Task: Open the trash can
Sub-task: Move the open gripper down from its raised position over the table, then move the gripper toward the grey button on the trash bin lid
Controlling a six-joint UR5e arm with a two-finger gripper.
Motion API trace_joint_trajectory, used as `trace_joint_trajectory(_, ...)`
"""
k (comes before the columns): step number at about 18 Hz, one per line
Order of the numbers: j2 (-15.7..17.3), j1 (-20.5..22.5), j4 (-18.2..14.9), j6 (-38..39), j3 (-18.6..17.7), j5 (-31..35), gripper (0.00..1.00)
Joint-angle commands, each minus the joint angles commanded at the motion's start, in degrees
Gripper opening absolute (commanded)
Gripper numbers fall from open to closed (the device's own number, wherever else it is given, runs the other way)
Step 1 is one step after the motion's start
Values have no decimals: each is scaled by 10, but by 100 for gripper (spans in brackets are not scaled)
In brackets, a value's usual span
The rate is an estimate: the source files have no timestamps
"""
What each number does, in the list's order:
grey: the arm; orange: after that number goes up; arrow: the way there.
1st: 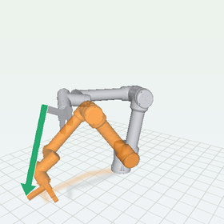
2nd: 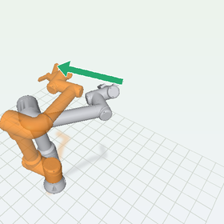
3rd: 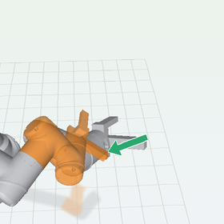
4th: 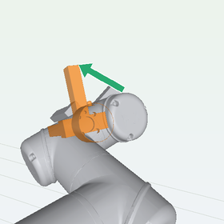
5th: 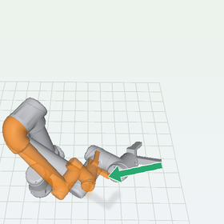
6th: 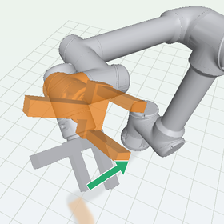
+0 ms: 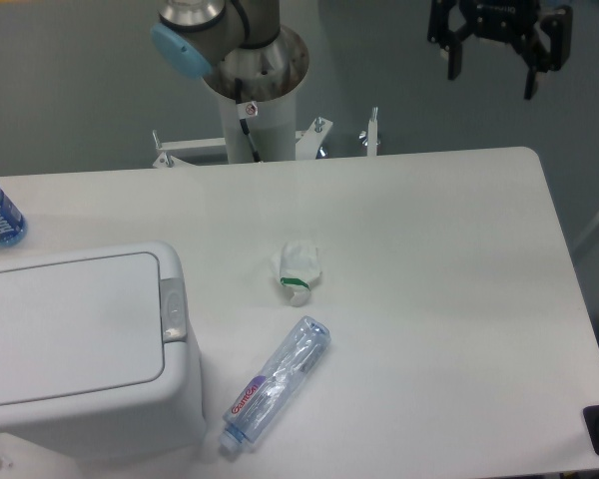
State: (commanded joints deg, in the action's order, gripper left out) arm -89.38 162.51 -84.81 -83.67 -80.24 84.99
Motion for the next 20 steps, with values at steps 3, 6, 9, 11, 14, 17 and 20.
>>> trace_joint_trajectory(3, -1, -2, 2, 12, 1, -11, 100)
trace_joint_trajectory(6, -14, -8, 15, 16, 1, -15, 100)
trace_joint_trajectory(9, -27, -27, 40, 94, 0, -39, 100)
trace_joint_trajectory(11, -33, -51, 54, 180, -3, -45, 100)
trace_joint_trajectory(14, -51, -96, 66, 314, -4, -47, 100)
trace_joint_trajectory(17, -77, -158, 93, 450, -2, -48, 100)
trace_joint_trajectory(20, -98, -195, 127, 577, -3, -83, 100)
